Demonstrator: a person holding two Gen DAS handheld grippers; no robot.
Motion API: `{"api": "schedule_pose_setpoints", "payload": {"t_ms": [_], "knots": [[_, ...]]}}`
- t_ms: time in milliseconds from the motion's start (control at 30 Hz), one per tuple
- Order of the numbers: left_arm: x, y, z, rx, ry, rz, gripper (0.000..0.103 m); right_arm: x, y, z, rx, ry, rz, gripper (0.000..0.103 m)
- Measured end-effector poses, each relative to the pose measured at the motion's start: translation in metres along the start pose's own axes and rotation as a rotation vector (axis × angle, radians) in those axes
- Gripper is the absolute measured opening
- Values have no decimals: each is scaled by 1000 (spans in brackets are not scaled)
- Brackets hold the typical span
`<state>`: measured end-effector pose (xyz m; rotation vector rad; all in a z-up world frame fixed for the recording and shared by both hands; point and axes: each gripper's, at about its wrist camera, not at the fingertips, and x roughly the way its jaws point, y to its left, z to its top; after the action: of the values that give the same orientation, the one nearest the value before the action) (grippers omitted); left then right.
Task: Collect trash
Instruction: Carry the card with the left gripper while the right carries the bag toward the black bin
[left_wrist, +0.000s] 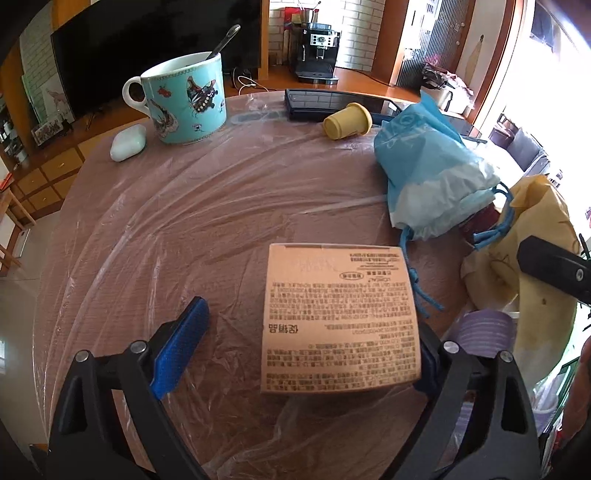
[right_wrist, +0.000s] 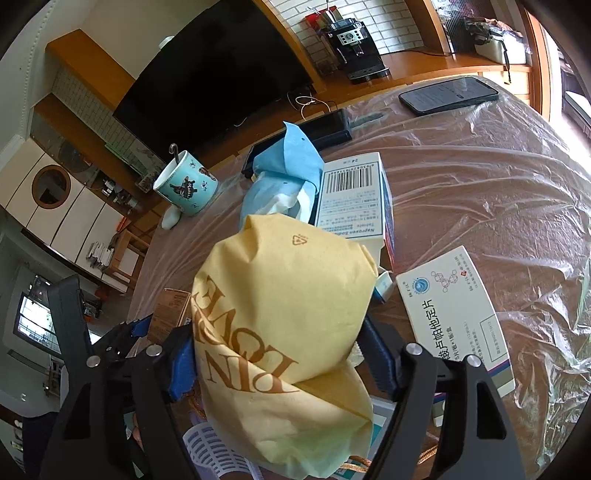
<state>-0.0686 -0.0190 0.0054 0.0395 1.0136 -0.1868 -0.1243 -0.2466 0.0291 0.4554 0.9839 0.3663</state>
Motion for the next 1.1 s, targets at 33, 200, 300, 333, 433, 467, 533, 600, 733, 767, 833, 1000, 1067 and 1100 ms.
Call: {"api": "schedule_pose_setpoints", "payload": {"t_ms": [33,200,300,333,433,467,533,600,733,767,833,1000,1067,1100], "knots": [[0,0,0,6,-6,9,86,1,1,0,-10,2,-9,74],[-6,4,1,-3,-24,-10,59,-2,9,-1,-72,-12,-24,61],[-17,9,1,-21,-58,-54,59,-8,10,-1,-82,-40,-4,58],[-22,9,2,-19,-72,-55,59,-11,9,0,-79,-53,15,57],[-33,9,1,-16,-104,-55,59,-22,9,2,-82,-76,47,57],[-37,9,-1,-19,-109,-61,59,-26,10,4,-86,-84,51,57],[-46,10,-4,-26,-131,-87,59,-35,10,6,-95,-108,60,57],[-55,11,-6,-30,-158,-86,59,-45,9,10,-102,-139,72,57],[-66,9,-9,-36,-188,-81,59,-61,10,15,-115,-189,73,57],[-69,8,-9,-36,-194,-84,59,-65,11,16,-120,-199,76,57],[-76,5,-12,-30,-209,-87,59,-74,11,15,-128,-218,89,57],[-97,-1,-21,-14,-242,-103,59,-98,14,3,-162,-252,129,57],[-105,-4,-23,-8,-252,-110,59,-108,16,-3,-176,-260,151,58],[-107,-4,-25,-6,-255,-114,59,-112,17,-6,-183,-261,160,58]]}}
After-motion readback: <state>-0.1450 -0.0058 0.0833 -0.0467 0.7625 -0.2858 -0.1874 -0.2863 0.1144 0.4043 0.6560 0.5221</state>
